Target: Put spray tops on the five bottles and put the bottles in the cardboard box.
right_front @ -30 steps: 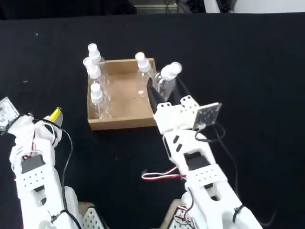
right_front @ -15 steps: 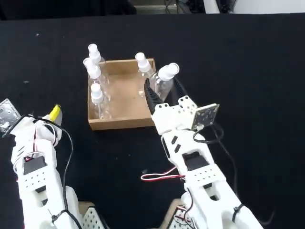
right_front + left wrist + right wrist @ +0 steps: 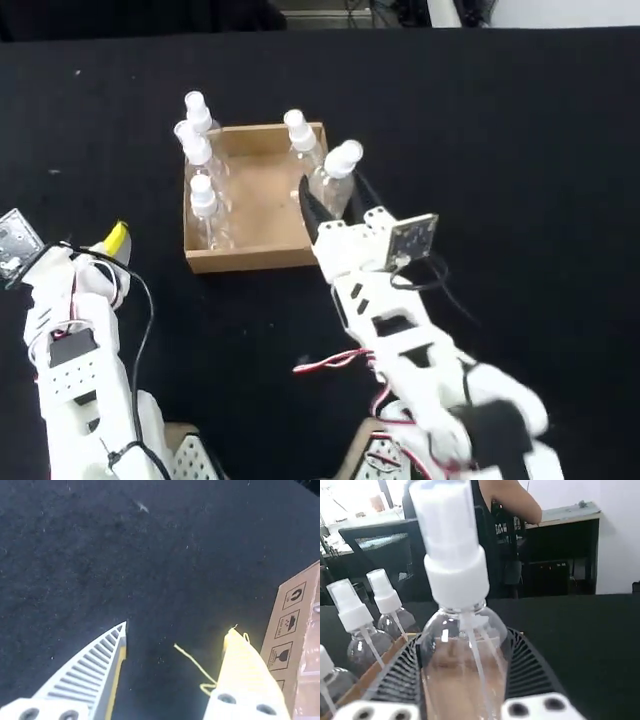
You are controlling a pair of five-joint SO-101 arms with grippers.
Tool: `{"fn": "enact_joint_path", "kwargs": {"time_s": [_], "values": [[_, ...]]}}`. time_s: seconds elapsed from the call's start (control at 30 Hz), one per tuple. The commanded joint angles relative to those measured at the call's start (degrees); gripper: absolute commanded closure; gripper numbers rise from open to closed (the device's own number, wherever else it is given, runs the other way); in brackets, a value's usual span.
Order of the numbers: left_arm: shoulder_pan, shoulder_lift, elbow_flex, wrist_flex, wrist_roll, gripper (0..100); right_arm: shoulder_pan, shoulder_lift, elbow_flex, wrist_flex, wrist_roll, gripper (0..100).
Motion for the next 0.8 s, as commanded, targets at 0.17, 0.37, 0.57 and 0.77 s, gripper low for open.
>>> {"fn": "enact_joint_path", "kwargs": {"time_s": [0.17, 0.37, 0.57, 0.77], "values": [[0.0, -0.9, -0.6, -1.3, 0.1, 80, -0.6, 13.2, -6.5, -11.0, 0.0, 98.8], [0.0, -0.9, -0.6, -1.3, 0.1, 80, -0.8, 22.5, -11.0, -11.9, 0.0, 98.8], [0.0, -0.9, -0.7, -1.3, 0.1, 80, -0.8, 27.0, -9.5, -19.4, 0.0, 98.8], [0.0, -0.9, -0.7, -1.3, 0.1, 80, -1.0, 30.5, -9.9, -19.3, -0.1, 98.7]]}}
